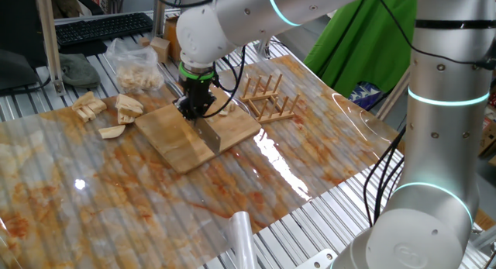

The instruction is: Slice the lotus root

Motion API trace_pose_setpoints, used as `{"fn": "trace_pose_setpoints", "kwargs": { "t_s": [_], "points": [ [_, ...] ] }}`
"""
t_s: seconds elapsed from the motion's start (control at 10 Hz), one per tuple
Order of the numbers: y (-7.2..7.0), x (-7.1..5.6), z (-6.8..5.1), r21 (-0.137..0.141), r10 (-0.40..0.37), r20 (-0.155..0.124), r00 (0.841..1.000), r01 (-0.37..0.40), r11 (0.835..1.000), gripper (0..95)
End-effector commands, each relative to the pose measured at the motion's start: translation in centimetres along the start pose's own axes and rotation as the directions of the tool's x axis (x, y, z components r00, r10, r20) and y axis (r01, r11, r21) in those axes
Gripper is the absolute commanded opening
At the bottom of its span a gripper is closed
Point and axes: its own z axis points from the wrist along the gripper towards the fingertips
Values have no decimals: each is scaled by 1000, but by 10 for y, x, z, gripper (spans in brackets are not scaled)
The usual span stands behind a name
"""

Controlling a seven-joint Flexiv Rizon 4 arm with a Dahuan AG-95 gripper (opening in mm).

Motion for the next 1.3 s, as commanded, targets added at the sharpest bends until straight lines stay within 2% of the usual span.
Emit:
{"fn": "trace_pose_setpoints", "kwargs": {
  "t_s": [0.1,0.2,0.4,0.6,0.8,0.9,1.1,1.2,1.3],
  "points": [
    [-5,7,5,39,94,8,996,-94,995,0],
    [-6,8,6,49,143,0,990,-143,989,0],
    [-14,11,8,44,195,-15,981,-194,980,0],
    [-24,10,10,47,213,-12,977,-212,976,0],
    [-29,9,13,71,255,-9,967,-254,965,0],
    [-31,9,12,73,295,-18,955,-293,953,0],
    [-31,10,8,56,316,-38,948,-314,948,0],
    [-31,10,7,41,342,-45,939,-340,940,0],
    [-32,10,7,36,383,-44,923,-382,924,0]
  ]
}}
